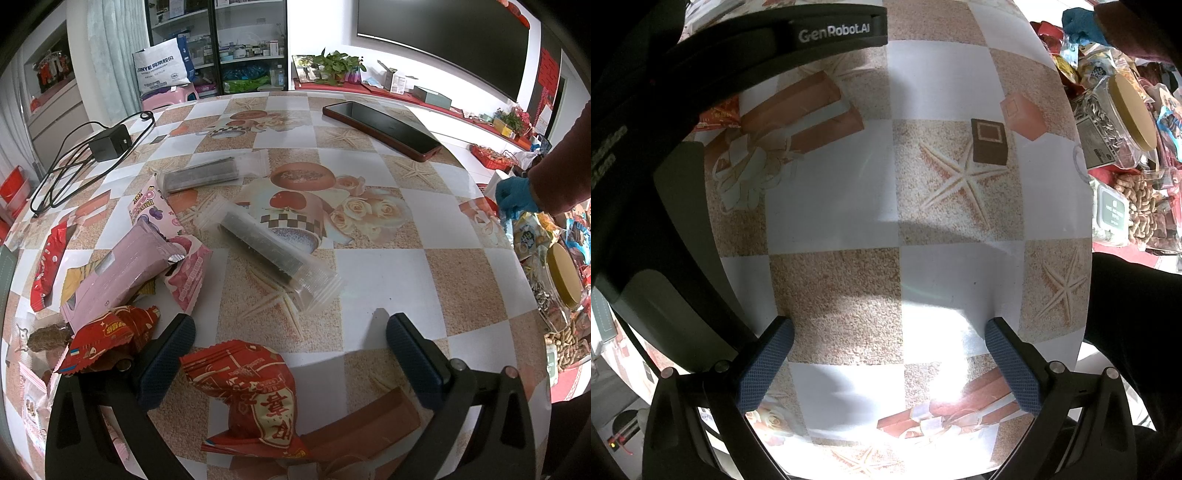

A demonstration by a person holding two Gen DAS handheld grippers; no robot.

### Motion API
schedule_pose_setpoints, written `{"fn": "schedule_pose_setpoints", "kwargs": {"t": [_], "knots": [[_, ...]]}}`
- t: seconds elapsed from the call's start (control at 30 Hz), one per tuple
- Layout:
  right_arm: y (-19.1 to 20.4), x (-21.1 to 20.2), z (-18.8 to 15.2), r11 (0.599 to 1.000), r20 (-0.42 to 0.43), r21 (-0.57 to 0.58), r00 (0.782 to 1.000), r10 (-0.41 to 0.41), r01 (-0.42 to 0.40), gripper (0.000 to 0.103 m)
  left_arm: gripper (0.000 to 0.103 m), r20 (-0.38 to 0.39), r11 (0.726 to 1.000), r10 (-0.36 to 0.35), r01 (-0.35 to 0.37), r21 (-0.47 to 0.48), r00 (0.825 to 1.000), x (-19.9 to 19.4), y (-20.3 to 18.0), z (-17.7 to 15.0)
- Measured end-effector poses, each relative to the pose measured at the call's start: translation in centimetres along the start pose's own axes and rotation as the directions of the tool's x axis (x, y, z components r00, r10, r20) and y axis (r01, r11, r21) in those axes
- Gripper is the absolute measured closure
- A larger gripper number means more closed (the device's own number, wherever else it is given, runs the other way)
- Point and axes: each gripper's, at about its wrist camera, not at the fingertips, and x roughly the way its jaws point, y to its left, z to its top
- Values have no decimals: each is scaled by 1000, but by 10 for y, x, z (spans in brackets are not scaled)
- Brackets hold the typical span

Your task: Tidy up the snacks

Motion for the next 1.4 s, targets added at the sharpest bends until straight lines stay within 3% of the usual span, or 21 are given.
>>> {"fn": "schedule_pose_setpoints", "kwargs": {"t": [1.4], "knots": [[0,-2,-7,1000,24,-1,1000,0,0,0,0,0,1000,0,0,0,1000,0,0,0]]}}
